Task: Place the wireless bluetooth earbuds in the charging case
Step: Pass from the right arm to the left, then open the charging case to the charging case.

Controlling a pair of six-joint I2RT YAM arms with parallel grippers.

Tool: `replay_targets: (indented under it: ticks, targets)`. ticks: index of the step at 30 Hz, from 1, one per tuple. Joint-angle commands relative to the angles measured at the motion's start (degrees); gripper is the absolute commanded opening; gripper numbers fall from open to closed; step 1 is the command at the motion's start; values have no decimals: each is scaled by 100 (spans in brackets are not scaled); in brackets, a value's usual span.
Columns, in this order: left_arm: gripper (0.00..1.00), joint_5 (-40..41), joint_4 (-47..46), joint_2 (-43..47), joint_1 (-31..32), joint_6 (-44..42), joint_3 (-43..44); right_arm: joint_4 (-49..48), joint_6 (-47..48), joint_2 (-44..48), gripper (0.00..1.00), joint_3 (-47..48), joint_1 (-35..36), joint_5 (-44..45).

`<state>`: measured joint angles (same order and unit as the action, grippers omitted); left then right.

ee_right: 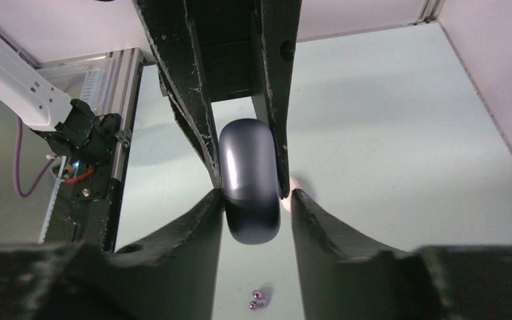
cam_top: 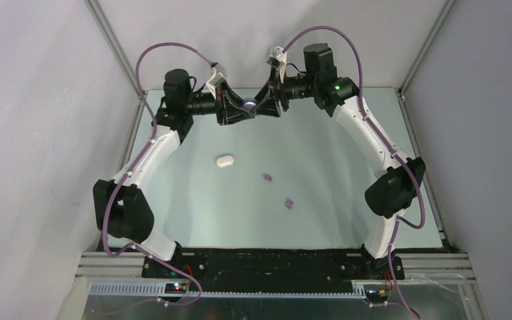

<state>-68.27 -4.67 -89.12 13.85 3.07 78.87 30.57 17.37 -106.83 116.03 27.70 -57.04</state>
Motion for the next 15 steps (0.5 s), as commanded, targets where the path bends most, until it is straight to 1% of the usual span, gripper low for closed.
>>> replay_targets:
  ticks: [1, 4, 9, 12, 15]
  targets:
    - [0, -304, -178, -11, 30, 80, 262, -184, -109, 173, 56, 35, 65, 307]
    - [0, -372, -217, -45, 32, 73, 277, -338, -360, 131, 57, 74, 17, 435]
    - [0, -431, -207, -31, 30, -32, 277, -786, -1094, 60, 57, 87, -212, 189]
    - [0, -447, -209, -27, 36, -49, 264, -939, -1373, 34, 57, 68, -325, -36]
    - [0, -455, -277, -30, 37, -40, 246, -1029, -1525, 9, 57, 30, -370, -43]
